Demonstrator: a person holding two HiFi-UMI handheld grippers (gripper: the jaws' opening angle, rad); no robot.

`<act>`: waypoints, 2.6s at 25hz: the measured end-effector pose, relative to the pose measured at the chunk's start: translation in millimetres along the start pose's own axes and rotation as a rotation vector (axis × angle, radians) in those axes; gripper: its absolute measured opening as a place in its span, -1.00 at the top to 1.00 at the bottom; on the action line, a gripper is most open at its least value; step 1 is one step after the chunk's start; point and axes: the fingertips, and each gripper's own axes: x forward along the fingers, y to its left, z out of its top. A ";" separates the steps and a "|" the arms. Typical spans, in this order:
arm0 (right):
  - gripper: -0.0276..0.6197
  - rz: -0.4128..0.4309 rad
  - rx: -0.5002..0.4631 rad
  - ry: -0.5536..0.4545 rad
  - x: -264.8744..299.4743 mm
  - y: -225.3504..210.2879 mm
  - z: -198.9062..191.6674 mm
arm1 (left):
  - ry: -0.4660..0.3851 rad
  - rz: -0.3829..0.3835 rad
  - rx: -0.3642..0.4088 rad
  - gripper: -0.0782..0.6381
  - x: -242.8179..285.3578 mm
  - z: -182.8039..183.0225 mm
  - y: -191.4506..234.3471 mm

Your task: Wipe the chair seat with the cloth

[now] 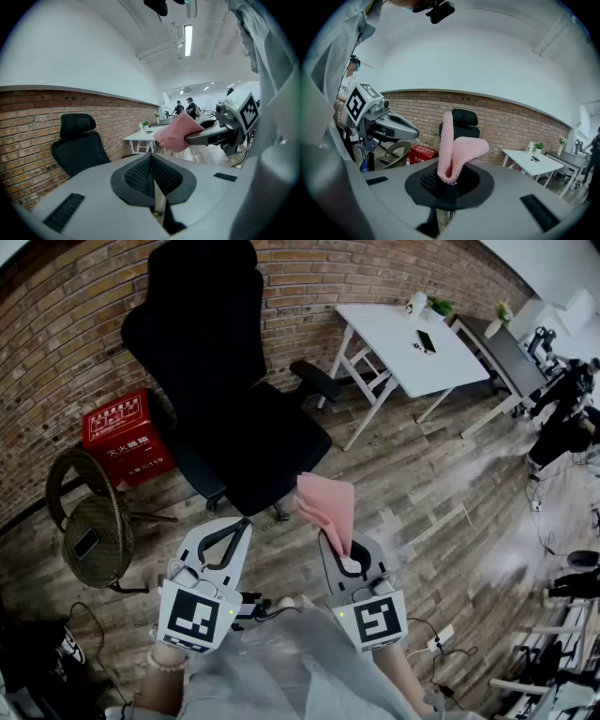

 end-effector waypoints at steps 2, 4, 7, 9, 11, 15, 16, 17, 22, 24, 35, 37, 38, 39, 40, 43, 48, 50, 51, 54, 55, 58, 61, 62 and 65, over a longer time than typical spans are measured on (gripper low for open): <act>0.75 -0.004 0.006 -0.001 0.8 -0.2 -1.0 | -0.003 0.000 -0.002 0.73 0.3 -1.2 -0.1; 0.75 -0.007 0.007 -0.002 2.0 -0.3 -1.3 | -0.003 -0.002 -0.003 0.73 0.8 -2.6 0.3; 0.75 -0.012 0.008 -0.002 3.3 0.1 -1.2 | -0.003 -0.007 -0.001 0.73 1.1 -3.2 1.3; 0.75 -0.016 0.015 0.000 3.5 1.9 -1.7 | -0.009 -0.010 -0.002 0.73 0.0 -3.0 2.9; 0.75 -0.020 0.019 0.008 4.5 4.8 -2.9 | -0.013 -0.012 -0.004 0.73 -1.7 -3.9 6.2; 0.75 -0.038 0.019 0.022 9.7 9.2 -2.3 | -0.018 -0.018 -0.001 0.73 -5.4 -6.4 15.1; 0.75 -0.047 0.027 0.021 11.0 9.9 -1.3 | -0.019 -0.021 0.002 0.73 -6.6 -6.7 17.5; 0.75 -0.057 0.037 0.020 12.1 10.8 -0.2 | -0.022 -0.025 0.004 0.73 -8.0 -7.1 20.0; 0.75 -0.099 0.042 0.026 17.7 20.8 3.7 | -0.039 -0.047 0.016 0.73 -15.0 -10.6 33.4; 0.75 -0.115 0.044 0.035 18.0 25.1 2.0 | -0.046 -0.057 0.017 0.73 -17.0 -12.4 35.8; 0.75 -0.144 0.088 0.046 32.1 25.7 -8.7 | -0.043 -0.093 0.024 0.73 -4.0 -26.7 45.3; 0.75 -0.135 0.088 0.038 39.7 16.1 -10.5 | -0.046 -0.086 0.023 0.73 5.7 -24.1 48.8; 0.75 -0.130 0.088 0.035 44.3 10.1 -11.6 | -0.045 -0.081 0.021 0.73 11.8 -23.1 51.0; 0.75 -0.126 0.089 0.032 49.4 3.2 -12.7 | -0.043 -0.074 0.021 0.73 18.9 -22.0 53.6; 0.75 -0.122 0.091 0.030 55.0 -4.4 -13.7 | -0.041 -0.067 0.022 0.73 26.9 -20.5 56.7; 0.75 -0.108 0.093 0.029 74.9 -30.7 -16.3 | -0.046 -0.049 0.019 0.73 54.9 -12.9 67.8; 0.75 -0.060 0.090 0.021 111.5 -88.4 -20.1 | -0.055 -0.031 0.048 0.73 116.0 7.2 84.3; 0.75 -0.034 0.079 0.018 129.0 -113.5 -20.3 | -0.050 -0.017 0.046 0.73 141.8 13.6 92.8; 0.75 -0.022 0.076 0.018 137.8 -126.1 -20.6 | -0.045 -0.008 0.043 0.73 155.0 16.0 97.3; 0.75 0.020 0.066 0.027 164.1 -163.0 -23.8 | -0.033 0.025 0.023 0.73 194.7 23.8 111.8; 0.75 0.035 0.059 0.032 172.5 -175.1 -25.5 | -0.029 0.038 0.013 0.73 207.9 26.4 116.8; 0.75 0.077 0.035 0.043 195.2 -209.5 -30.9 | -0.013 0.070 0.011 0.73 244.4 33.0 130.1; 0.75 0.109 0.025 0.042 213.5 -237.7 -34.0 | 0.015 0.102 -0.004 0.73 271.6 34.2 141.8; 0.75 0.115 0.023 0.042 218.5 -246.3 -35.0 | 0.022 0.114 -0.016 0.73 279.5 34.3 145.1; 0.75 0.136 0.019 0.037 232.2 -268.6 -38.5 | 0.038 0.142 -0.016 0.73 302.0 36.6 152.3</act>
